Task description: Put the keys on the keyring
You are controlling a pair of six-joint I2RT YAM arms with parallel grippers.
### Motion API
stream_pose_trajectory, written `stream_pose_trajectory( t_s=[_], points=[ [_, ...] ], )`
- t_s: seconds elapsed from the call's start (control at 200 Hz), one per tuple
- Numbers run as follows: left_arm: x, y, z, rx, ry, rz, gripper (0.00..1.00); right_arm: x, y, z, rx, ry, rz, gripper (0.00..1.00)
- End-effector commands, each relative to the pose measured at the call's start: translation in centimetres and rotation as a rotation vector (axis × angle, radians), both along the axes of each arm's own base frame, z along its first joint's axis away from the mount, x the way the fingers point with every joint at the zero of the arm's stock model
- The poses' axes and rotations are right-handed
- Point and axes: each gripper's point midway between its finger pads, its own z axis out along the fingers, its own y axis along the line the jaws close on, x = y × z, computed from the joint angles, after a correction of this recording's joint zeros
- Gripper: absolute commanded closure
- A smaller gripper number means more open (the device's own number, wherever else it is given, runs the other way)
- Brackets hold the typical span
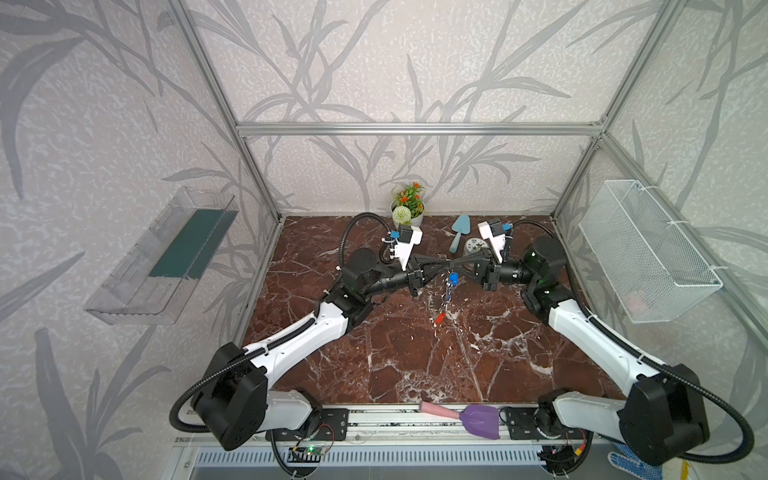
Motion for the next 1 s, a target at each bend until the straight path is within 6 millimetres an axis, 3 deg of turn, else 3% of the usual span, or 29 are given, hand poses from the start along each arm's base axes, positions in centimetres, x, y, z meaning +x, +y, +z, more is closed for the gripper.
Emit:
stream_pose_trajectory(
  t_s=[0.0, 0.165, 0.36, 0.505, 0.58, 0.68, 0.775, 0.995],
  points=[
    [-0.3, 1.0, 2.2, -0.003, -0.016, -0.005, 0.95, 0.0, 0.1, 0.4, 0.01, -0.022, 0.001, 1.0],
    [-0.1, 3.6, 1.4, 0.098, 0.072, 0.024, 0.79, 0.4, 0.1, 0.4, 0.01, -0.055, -0.016, 1.0],
    [0.4, 7.8, -0.2, 0.252, 0.185, 0.055, 0.69, 1.0, 0.4, -1.1, -0.029, -0.171, -0.06, 1.0],
    [-2.1, 8.2, -0.6, 0.357, 0.099, -0.056, 0.51, 1.1, 1.1, -2.6, -0.078, -0.259, -0.05, 1.0],
    [-2.4, 8.4, -0.2, 0.383, 0.016, -0.055, 0.45, 0.7, 1.7, -3.6, -0.11, -0.335, -0.032, 1.0],
    [-2.6, 8.4, -0.1, 0.413, -0.096, -0.063, 0.29, 0.6, 2.2, -4.4, -0.155, -0.373, -0.015, 1.0],
    [-2.6, 7.9, 0.0, 0.454, -0.133, -0.1, 0.28, 0.3, 2.6, -4.9, -0.164, -0.388, 0.016, 1.0],
    [-2.5, 5.9, -1.3, 0.614, -0.158, -0.183, 0.41, -0.6, 3.0, -5.0, -0.147, -0.408, 0.047, 1.0]
  ],
)
